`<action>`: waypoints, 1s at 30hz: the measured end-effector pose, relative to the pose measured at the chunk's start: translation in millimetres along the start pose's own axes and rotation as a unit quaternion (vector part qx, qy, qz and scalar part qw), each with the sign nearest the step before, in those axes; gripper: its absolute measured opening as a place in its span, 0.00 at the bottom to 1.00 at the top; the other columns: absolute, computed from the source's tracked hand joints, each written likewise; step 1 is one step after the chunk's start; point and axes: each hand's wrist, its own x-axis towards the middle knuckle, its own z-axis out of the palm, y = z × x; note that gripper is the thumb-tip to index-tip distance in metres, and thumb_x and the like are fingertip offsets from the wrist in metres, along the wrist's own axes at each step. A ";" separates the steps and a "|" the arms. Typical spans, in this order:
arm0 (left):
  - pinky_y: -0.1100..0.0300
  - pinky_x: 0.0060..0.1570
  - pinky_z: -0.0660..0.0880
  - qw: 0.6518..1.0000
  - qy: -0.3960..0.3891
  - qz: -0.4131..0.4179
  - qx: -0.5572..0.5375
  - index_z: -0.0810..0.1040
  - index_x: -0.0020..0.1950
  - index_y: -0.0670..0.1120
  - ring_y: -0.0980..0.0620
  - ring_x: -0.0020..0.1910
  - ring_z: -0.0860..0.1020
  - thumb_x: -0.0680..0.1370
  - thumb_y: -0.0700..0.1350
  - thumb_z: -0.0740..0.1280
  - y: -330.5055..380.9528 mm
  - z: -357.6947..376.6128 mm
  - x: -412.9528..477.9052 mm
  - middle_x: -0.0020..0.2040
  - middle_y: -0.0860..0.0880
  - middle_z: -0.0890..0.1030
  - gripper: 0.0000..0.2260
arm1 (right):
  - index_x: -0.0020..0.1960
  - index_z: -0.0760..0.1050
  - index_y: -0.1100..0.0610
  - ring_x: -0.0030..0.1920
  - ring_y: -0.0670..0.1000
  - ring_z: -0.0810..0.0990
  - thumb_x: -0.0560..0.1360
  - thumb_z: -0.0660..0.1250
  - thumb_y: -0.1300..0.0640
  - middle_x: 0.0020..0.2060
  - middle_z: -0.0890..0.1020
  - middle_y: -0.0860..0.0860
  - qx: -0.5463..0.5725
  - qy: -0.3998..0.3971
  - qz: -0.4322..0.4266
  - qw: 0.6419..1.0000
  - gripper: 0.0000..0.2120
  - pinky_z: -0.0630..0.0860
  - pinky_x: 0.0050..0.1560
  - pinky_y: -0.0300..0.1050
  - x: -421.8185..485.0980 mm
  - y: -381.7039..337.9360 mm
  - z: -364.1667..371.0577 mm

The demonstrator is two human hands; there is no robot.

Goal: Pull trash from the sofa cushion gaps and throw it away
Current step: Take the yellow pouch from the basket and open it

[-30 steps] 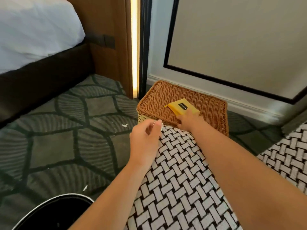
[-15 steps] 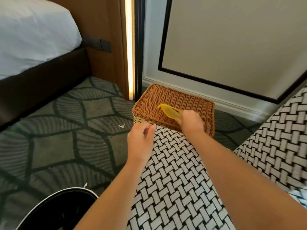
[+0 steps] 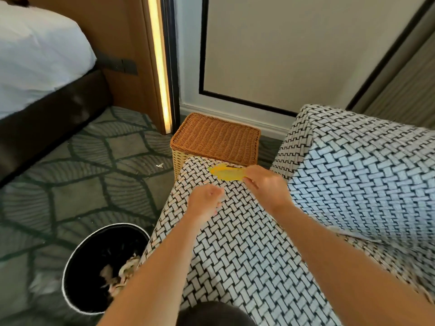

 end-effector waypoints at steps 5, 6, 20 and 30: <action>0.55 0.35 0.67 0.991 -0.041 0.096 0.088 0.80 0.46 0.36 0.50 0.29 0.71 0.79 0.43 0.60 24.8 23.4 -59.0 0.32 0.45 0.75 0.13 | 0.47 0.79 0.59 0.28 0.48 0.78 0.74 0.65 0.58 0.38 0.82 0.50 0.053 0.017 0.036 0.998 0.06 0.77 0.24 0.44 -61.6 -12.6 -40.4; 0.55 0.35 0.66 0.988 -0.049 0.114 0.088 0.80 0.47 0.36 0.49 0.30 0.69 0.79 0.44 0.60 28.3 28.6 -73.5 0.31 0.46 0.74 0.13 | 0.47 0.80 0.60 0.27 0.47 0.77 0.74 0.67 0.59 0.37 0.82 0.51 0.063 0.021 0.055 0.996 0.05 0.76 0.24 0.42 -79.4 -16.1 -49.2; 0.58 0.37 0.68 0.957 -0.127 0.204 0.166 0.80 0.40 0.36 0.52 0.32 0.72 0.78 0.45 0.64 2.1 98.1 -208.1 0.32 0.45 0.77 0.14 | 0.49 0.80 0.60 0.28 0.44 0.73 0.75 0.66 0.60 0.31 0.77 0.44 0.215 -0.008 0.347 0.913 0.07 0.68 0.29 0.31 -240.4 -52.1 -143.4; 0.60 0.66 0.61 0.970 -0.052 0.202 0.127 0.79 0.55 0.39 0.51 0.68 0.65 0.78 0.47 0.62 -28.1 107.2 -227.4 0.65 0.47 0.70 0.13 | 0.49 0.80 0.60 0.36 0.40 0.75 0.74 0.66 0.63 0.40 0.80 0.46 0.234 0.003 0.344 0.909 0.06 0.73 0.38 0.30 -283.3 -81.3 -153.0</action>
